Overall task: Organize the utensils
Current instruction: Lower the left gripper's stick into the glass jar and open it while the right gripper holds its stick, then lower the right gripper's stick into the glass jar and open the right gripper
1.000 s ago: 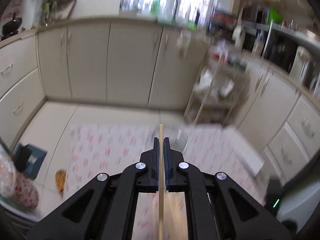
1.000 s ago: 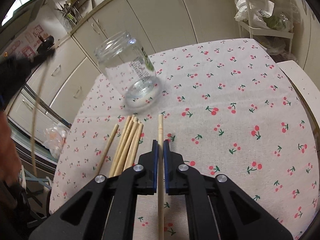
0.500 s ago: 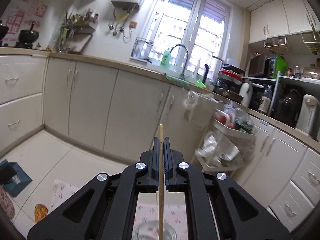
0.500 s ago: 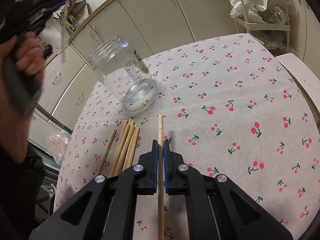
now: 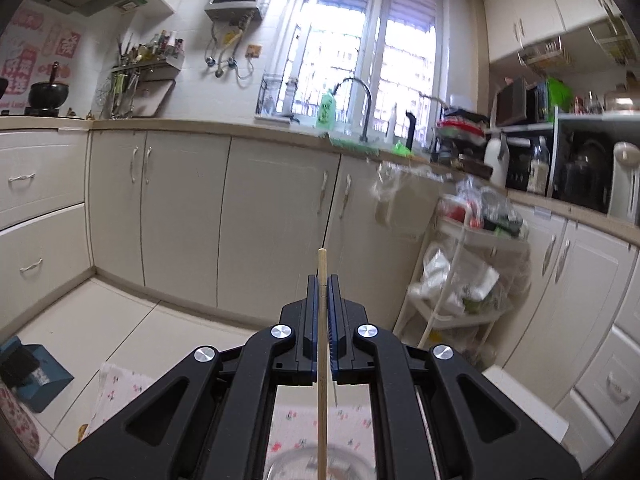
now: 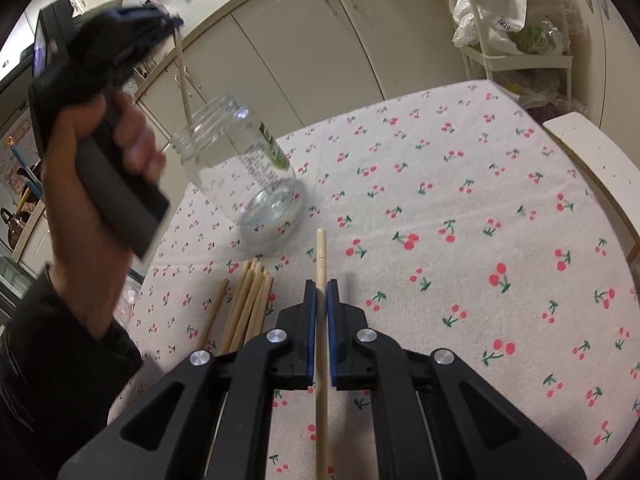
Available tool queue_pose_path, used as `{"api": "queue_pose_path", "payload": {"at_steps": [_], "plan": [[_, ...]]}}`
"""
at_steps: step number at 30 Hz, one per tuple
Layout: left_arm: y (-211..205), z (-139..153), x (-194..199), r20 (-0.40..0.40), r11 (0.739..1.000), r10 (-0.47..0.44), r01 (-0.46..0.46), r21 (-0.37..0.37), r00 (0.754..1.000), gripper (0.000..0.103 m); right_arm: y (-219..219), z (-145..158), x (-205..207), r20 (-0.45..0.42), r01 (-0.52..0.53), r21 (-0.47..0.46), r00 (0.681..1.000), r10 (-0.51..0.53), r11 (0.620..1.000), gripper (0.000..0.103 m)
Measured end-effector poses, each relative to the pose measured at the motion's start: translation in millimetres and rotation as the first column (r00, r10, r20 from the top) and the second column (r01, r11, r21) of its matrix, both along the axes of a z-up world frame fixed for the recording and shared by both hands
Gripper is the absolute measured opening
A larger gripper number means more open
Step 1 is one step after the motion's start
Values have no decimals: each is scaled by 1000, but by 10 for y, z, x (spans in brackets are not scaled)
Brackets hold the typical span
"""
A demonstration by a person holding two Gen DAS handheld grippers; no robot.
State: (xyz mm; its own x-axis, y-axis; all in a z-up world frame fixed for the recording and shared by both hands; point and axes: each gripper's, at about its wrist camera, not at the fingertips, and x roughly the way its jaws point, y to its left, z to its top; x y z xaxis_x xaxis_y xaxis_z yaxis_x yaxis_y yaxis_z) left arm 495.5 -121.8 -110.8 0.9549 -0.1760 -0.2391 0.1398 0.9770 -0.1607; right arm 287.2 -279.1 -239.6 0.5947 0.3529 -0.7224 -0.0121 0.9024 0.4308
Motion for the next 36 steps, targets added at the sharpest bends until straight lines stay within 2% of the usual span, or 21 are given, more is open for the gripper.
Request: {"api": "queue_pose_path", "payload": {"at_steps": [12, 19, 22, 24, 27, 29, 32, 36], "plan": [[-31, -281, -356, -160, 986, -3, 30, 165, 987, 4, -28, 74, -2, 51, 27, 1, 998, -27, 1000, 6], [49, -332, -553, -250, 975, -11, 65, 212, 968, 5, 1, 185, -25, 97, 31, 5, 995, -31, 1000, 6], [113, -332, -603, -282, 974, -17, 79, 210, 959, 6, 6, 275, -35, 124, 33, 7, 992, -34, 999, 6], [178, -331, -650, -300, 974, -21, 87, 208, 954, 9, 20, 361, -29, 144, 37, 9, 989, -38, 999, 6], [328, -325, -727, -322, 981, -26, 87, 176, 946, 27, 36, 531, 12, 187, 44, 28, 981, -49, 999, 6], [486, -346, -816, -331, 987, -23, 73, 141, 943, 44, 54, 670, 55, 228, 46, 42, 972, -54, 998, 6], [744, -440, -936, -357, 996, -15, 47, 81, 934, 50, 138, 923, 181, 308, 42, 58, 950, -58, 997, 6], [1004, -670, -1053, -397, 999, -1, 17, 36, 918, 52, 262, 1145, 386, 384, 35, 85, 921, -65, 996, 6]]}}
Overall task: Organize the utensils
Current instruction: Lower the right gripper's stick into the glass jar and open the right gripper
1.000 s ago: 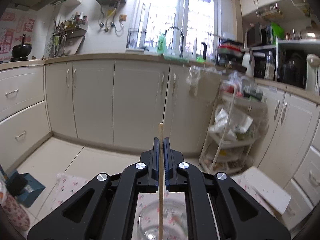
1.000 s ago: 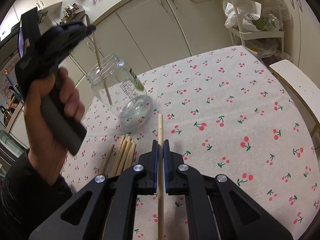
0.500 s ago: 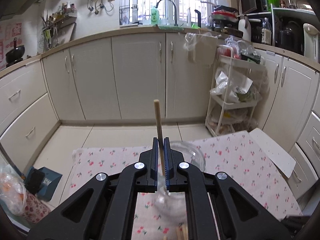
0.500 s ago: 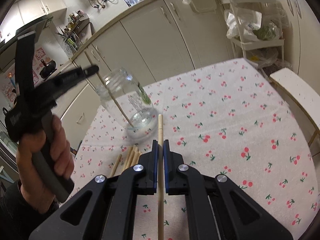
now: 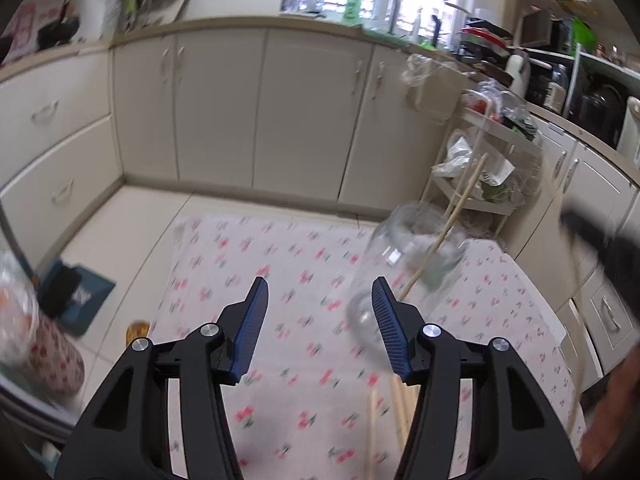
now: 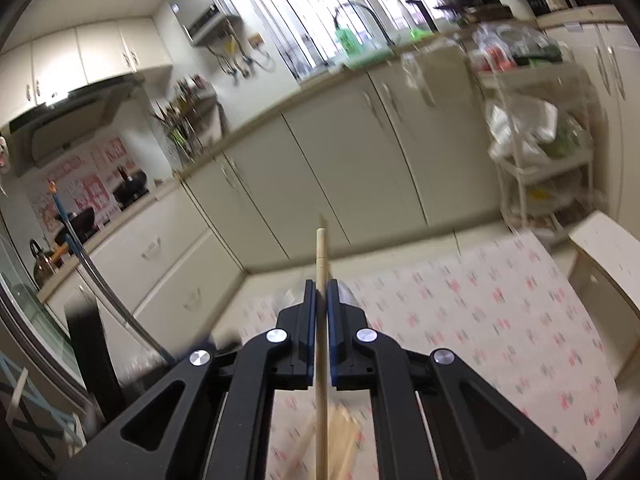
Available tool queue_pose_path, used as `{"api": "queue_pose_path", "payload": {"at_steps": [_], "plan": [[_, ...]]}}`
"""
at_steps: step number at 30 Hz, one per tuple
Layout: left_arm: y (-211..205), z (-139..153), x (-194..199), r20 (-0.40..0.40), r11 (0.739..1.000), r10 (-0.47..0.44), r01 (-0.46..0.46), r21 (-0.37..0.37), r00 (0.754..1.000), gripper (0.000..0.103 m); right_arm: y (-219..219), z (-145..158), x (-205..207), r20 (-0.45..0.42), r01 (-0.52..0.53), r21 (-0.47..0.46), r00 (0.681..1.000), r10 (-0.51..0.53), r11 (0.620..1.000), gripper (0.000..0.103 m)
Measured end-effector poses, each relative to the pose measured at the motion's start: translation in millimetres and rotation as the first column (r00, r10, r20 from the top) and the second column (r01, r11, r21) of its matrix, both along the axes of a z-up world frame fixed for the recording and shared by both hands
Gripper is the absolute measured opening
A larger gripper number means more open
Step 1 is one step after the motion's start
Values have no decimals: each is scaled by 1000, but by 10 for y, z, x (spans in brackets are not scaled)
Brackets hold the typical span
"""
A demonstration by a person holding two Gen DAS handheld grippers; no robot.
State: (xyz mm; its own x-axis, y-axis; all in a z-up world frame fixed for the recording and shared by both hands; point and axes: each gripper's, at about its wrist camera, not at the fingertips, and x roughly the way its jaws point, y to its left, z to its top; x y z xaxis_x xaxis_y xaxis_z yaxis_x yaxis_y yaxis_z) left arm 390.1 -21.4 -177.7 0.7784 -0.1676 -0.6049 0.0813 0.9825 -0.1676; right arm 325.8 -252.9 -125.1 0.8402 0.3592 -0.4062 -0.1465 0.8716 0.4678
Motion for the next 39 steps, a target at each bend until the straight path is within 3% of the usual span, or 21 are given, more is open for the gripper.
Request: {"api": "queue_pose_path", "payload": {"at_steps": [8, 14, 17, 25, 39], "plan": [[292, -432, -138, -56, 995, 46, -51, -82, 997, 56, 151, 143, 563, 108, 80, 74, 990, -88, 994, 6], [298, -498, -150, -42, 989, 45, -51, -138, 998, 57, 140, 278, 885, 207, 170, 158, 957, -201, 973, 6], [321, -517, -138, -41, 985, 38, -45, -166, 998, 58, 135, 242, 1031, 214, 216, 166, 945, -249, 962, 6], [353, -518, -136, -27, 976, 35, -40, -213, 999, 61, 317, 8, 1142, 196, 266, 44, 943, -270, 963, 6], [351, -555, -129, -31, 975, 41, -47, -216, 999, 63, 485, -175, 822, 181, 169, -86, 972, -152, 982, 6]]}}
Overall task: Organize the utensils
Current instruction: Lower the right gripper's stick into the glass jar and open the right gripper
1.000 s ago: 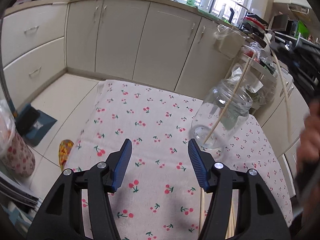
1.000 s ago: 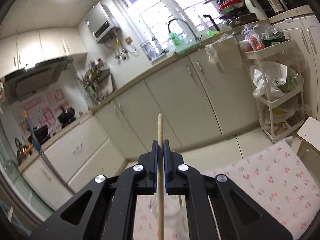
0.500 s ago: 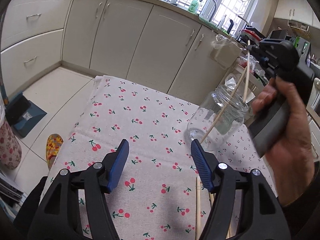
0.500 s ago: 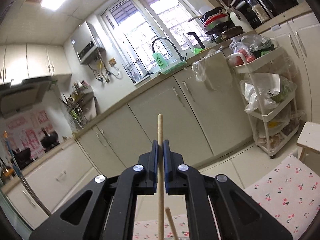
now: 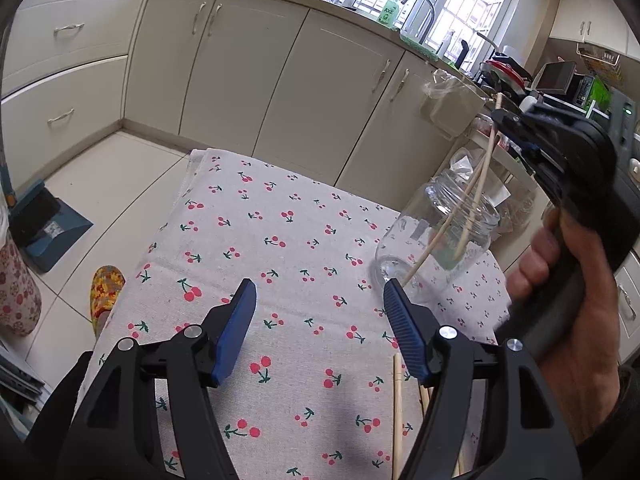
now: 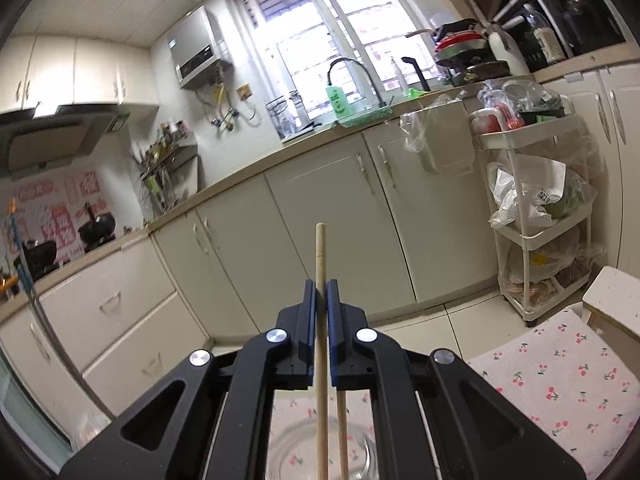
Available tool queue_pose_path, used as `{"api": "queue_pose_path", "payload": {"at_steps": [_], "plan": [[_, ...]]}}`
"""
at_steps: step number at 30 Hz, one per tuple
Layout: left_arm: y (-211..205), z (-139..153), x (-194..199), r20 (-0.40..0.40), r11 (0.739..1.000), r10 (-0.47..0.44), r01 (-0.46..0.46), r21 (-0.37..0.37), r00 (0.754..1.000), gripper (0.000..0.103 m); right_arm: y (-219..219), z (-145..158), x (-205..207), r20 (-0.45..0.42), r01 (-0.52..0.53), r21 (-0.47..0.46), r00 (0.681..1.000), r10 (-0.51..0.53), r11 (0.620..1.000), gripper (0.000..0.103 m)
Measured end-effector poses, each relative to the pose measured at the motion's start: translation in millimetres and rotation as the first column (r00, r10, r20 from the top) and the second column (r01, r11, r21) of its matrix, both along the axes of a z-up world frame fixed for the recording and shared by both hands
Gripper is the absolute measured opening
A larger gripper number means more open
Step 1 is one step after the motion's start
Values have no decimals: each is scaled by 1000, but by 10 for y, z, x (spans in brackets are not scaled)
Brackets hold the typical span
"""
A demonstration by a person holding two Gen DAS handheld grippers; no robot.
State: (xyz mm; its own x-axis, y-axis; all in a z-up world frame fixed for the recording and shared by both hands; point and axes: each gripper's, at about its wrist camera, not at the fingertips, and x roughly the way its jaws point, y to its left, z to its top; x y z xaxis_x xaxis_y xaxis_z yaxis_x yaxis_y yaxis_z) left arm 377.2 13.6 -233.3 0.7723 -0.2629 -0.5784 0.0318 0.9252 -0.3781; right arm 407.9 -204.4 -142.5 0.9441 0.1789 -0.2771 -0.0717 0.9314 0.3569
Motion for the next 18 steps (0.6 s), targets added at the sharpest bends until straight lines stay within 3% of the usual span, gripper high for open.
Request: {"api": "queue_pose_path", "payload": {"at_steps": [2, 5, 9, 11, 13, 14, 16, 18], "plan": [[-12, 2, 7, -4, 1000, -2, 2, 7, 1000, 64, 21, -21, -81, -20, -29, -28, 999, 29, 999, 8], [-48, 7, 10, -7, 1000, -4, 5, 28, 1000, 66, 13, -40, -232, -51, -58, -50, 997, 55, 997, 34], [-111, 24, 9, -27, 998, -23, 25, 63, 999, 67, -104, 1, -584, -84, -72, -71, 994, 66, 995, 37], [-140, 47, -34, -49, 996, -35, 39, 81, 998, 67, -191, -35, -788, -141, -74, -81, 988, 62, 994, 37], [-175, 79, -97, -61, 993, -46, 52, 106, 997, 68, -240, -158, -945, -233, -109, -94, 969, 84, 990, 37], [-199, 93, -133, -68, 991, -53, 61, 122, 996, 68, -236, -300, -1051, -313, -150, -108, 944, 109, 983, 36], [-279, 118, -201, -85, 983, -74, 87, 159, 994, 69, -206, -487, -1160, -403, -210, -120, 903, 146, 970, 26], [-370, 120, -252, -107, 974, -94, 114, 195, 990, 69, -139, -713, -1273, -487, -267, -124, 855, 176, 956, 21]]}}
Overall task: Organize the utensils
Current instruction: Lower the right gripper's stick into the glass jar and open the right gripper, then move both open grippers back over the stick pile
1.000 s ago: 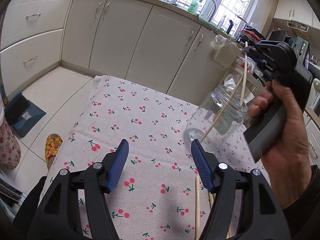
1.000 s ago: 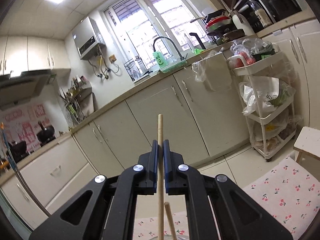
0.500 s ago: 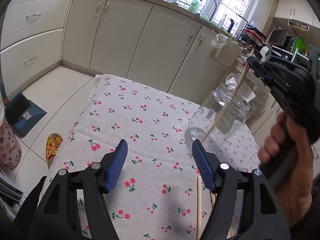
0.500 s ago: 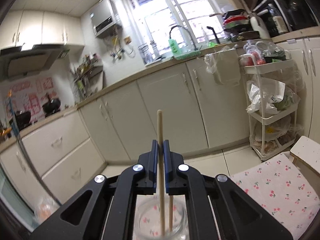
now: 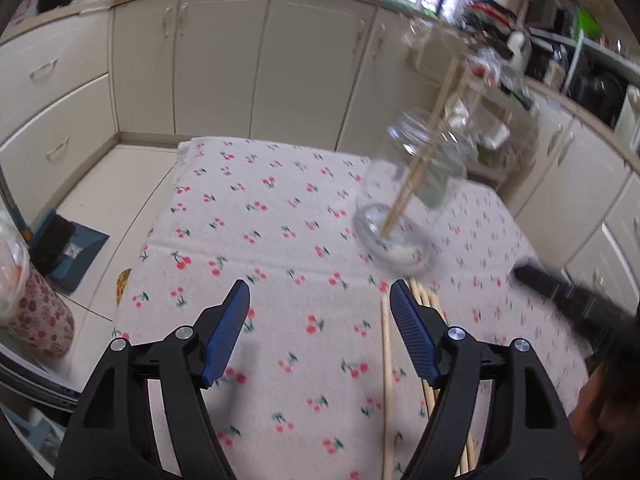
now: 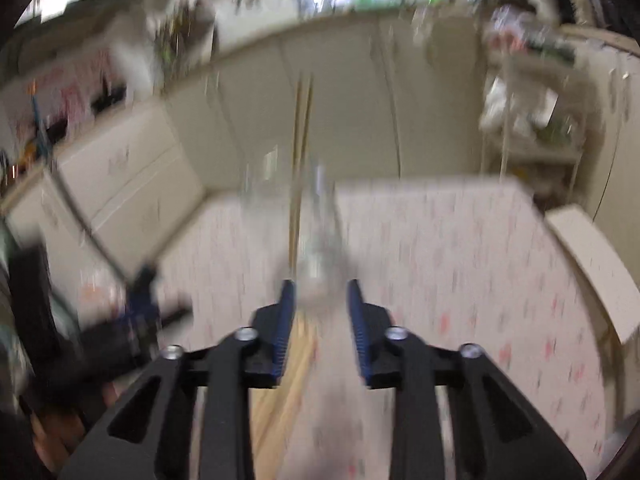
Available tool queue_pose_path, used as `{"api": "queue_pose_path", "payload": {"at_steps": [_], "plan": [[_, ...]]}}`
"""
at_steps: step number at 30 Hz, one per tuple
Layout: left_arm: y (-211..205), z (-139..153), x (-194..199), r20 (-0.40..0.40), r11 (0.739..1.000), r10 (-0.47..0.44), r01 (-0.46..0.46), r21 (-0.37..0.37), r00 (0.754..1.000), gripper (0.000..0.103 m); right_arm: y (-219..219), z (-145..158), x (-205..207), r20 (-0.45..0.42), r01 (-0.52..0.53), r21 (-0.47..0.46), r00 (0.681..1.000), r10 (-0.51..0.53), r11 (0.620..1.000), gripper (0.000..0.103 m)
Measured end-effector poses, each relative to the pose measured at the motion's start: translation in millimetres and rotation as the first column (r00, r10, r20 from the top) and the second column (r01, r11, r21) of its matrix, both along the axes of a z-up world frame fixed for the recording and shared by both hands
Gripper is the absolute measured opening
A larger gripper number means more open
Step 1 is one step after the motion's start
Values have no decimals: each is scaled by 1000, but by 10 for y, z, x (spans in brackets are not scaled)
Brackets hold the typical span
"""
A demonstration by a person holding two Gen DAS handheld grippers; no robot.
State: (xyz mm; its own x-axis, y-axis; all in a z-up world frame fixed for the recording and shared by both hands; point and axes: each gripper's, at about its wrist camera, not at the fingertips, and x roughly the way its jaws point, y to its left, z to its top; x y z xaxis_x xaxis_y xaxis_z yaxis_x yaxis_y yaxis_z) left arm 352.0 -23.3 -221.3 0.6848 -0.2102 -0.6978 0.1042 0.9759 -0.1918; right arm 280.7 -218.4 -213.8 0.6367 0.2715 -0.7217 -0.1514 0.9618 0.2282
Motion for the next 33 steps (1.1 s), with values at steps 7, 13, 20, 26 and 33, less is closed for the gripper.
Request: {"api": "queue_pose_path", "payload": {"at_steps": [7, 13, 20, 26, 33], "plan": [[-181, -31, -130, -50, 997, -34, 38, 68, 998, 69, 206, -307, -103, -102, -59, -30, 993, 55, 998, 16], [-208, -44, -207, -65, 996, -34, 39, 85, 997, 70, 200, -333, -89, -127, -51, -60, 991, 43, 997, 16], [-290, -89, -163, -83, 992, -35, 45, 121, 996, 70, 222, -358, -78, -132, -55, -60, 990, 47, 997, 16], [-345, -136, -77, -100, 989, -32, 46, 143, 995, 70, 224, -354, -13, -133, -47, -46, 990, 41, 998, 16], [-340, -185, -35, -115, 988, -27, 44, 146, 993, 70, 235, -370, -5, -129, -52, -60, 991, 44, 997, 16]]}}
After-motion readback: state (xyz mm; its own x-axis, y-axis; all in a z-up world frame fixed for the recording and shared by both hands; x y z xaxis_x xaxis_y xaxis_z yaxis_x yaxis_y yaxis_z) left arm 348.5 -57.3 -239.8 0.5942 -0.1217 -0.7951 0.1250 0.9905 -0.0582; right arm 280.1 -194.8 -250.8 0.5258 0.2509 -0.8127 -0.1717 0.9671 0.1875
